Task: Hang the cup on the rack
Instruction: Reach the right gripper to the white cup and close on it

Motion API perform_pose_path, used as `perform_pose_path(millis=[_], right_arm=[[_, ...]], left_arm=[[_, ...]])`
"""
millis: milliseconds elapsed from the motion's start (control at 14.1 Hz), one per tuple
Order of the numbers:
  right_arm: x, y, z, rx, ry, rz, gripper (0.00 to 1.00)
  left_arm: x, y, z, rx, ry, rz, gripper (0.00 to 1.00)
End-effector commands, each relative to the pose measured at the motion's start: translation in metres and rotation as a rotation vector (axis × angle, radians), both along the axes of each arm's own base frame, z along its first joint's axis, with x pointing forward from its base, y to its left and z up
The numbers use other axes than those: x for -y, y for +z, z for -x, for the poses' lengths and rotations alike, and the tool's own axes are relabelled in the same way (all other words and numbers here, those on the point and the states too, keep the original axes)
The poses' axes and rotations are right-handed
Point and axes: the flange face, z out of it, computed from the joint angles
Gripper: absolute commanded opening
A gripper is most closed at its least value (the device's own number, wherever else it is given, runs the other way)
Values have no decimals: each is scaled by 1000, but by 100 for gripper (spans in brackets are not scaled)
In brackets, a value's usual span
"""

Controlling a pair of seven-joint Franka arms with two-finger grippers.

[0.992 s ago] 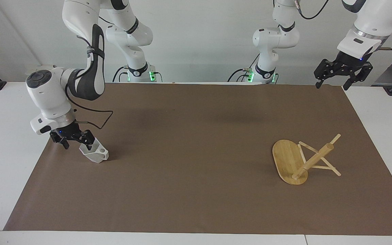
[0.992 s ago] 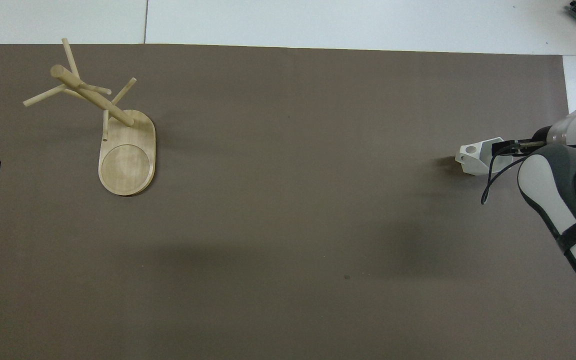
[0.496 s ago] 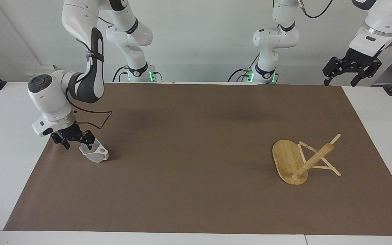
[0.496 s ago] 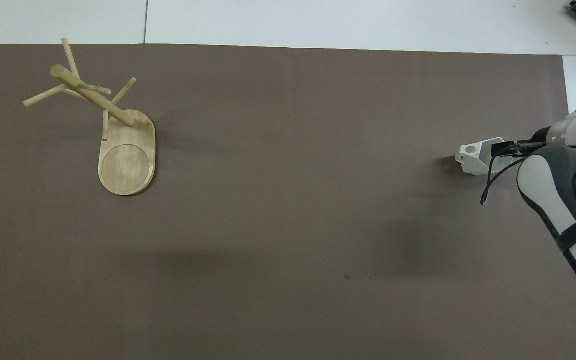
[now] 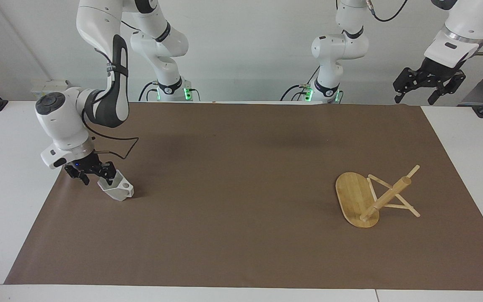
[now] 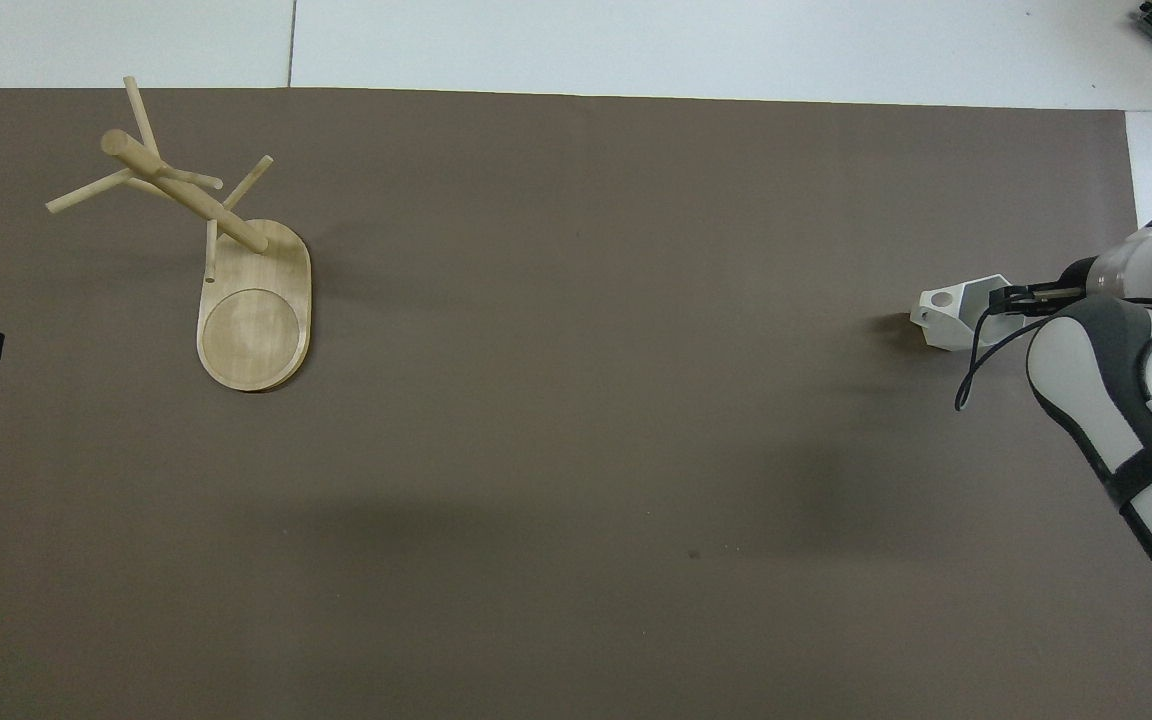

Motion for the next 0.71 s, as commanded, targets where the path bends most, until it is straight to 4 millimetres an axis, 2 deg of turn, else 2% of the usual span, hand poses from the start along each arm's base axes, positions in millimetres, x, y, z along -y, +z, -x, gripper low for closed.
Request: perform_pose_path(millis=[0,283,354,425,496,638], right_arm=[[-1,-1,3,15,20,6,41],[-4,2,1,20,29,8,32],[-6,2,0,20,32,8,23],[-7,2,0,19,29,7,8],[-7,2,0,20,25,6,0],[-8,1,1,14,25,4,0]], left_arm=[[-2,11,11,1,6,-6,100],[4,12,13,10,-10,-6,100],[3,12,13,8,-11,-7,100],[3,12,13,8,-11,-7,100],[0,12,12,13,-2,-6,100],[-1,13,12,18,-1,-6,100]])
